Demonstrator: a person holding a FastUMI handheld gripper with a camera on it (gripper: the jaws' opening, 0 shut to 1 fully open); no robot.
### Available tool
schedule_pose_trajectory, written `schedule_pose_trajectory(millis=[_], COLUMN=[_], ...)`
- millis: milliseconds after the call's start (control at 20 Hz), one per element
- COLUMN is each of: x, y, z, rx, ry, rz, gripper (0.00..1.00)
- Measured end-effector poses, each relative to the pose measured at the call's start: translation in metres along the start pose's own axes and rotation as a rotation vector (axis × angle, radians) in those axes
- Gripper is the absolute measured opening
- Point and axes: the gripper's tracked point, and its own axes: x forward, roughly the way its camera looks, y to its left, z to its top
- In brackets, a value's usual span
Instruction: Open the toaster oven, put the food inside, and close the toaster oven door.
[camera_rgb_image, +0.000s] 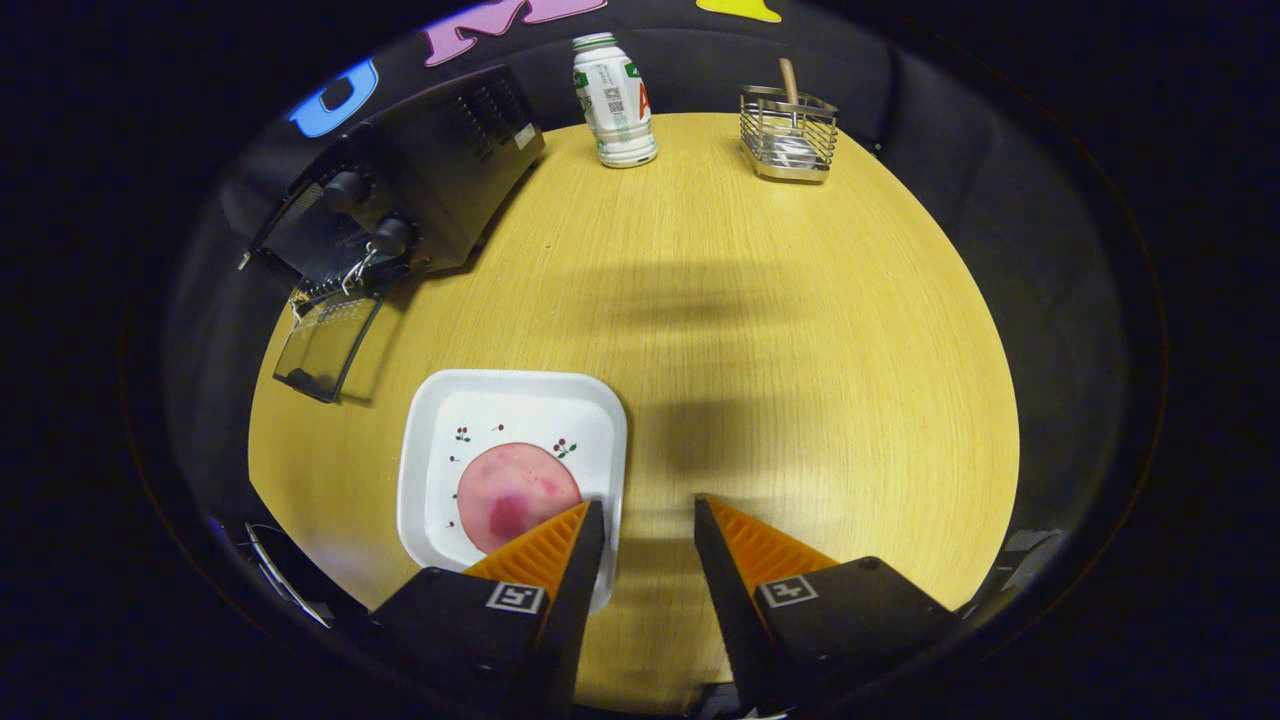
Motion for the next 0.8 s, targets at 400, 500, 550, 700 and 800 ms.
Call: schedule_pose_trajectory(millis=[400,500,550,700,800], x=[0.002,0.001,0.004,0.001,-0.004], y=[0.021,0.025,0.028,0.040,0.049], z=[-0.009,-0.013,-0.014,-0.026,-0.033], rx=[-0.123,-0.094,-0.055,0.143,0.295], ry=[0.052,0.070,0.084,0.115,0.113], rz=[-0.008,0.015,0.034,0.097,0.144], gripper=[0.12,0.05,0.05,0.05,0.05])
